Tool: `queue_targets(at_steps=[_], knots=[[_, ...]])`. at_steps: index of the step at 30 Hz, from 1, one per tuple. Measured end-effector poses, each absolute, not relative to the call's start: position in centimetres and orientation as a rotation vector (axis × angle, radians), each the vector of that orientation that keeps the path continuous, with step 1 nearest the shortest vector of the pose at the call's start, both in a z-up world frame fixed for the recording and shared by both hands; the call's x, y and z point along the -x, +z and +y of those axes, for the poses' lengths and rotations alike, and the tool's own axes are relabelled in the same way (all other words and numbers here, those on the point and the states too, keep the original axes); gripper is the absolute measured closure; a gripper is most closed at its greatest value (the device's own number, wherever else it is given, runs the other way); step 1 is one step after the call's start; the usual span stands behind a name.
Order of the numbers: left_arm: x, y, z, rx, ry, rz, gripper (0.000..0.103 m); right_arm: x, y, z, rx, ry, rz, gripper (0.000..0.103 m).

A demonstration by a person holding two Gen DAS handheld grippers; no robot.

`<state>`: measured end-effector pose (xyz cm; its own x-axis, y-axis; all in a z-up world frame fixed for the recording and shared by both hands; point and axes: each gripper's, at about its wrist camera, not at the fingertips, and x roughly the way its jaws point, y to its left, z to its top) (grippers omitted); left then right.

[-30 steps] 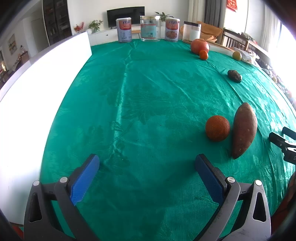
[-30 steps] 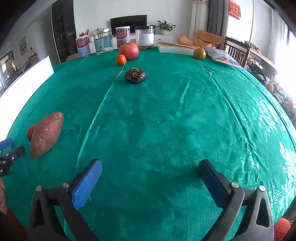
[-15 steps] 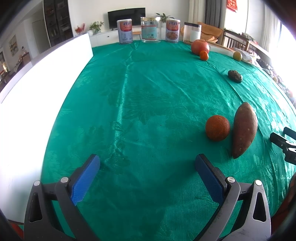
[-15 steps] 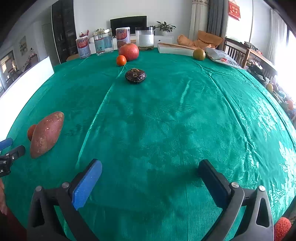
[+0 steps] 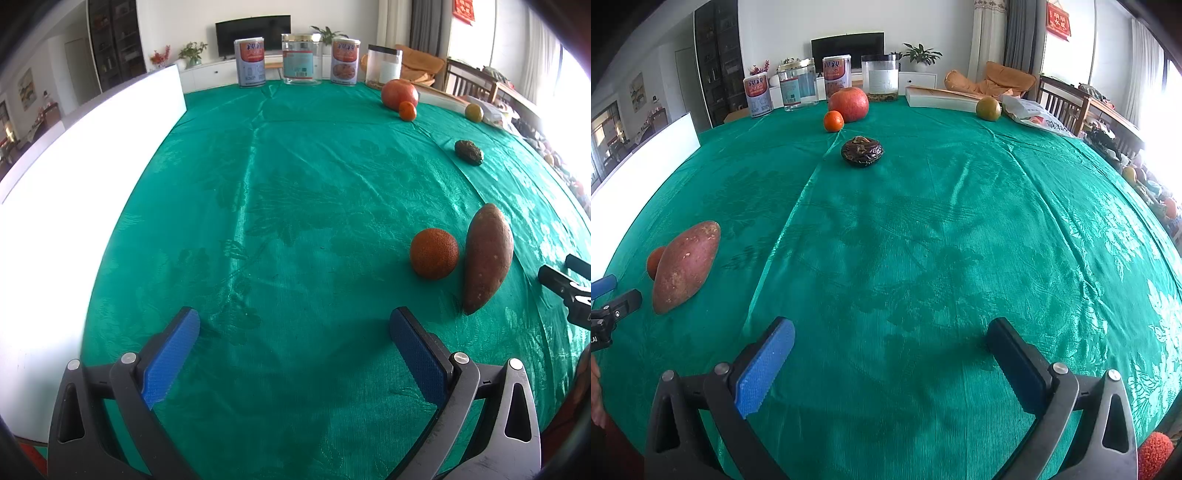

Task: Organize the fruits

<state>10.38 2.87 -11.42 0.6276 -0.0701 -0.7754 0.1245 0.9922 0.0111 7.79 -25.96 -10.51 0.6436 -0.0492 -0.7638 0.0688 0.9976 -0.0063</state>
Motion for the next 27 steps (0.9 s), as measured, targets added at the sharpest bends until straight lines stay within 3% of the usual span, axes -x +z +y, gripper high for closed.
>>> queue_targets(at_steps=[27], knots=[[-10.44,-11.29,2.97,-0.064,-0.135,0.9,0.001,-7.78,-10.57,-25.87,-0.025,-0.065,0.866,0.0]])
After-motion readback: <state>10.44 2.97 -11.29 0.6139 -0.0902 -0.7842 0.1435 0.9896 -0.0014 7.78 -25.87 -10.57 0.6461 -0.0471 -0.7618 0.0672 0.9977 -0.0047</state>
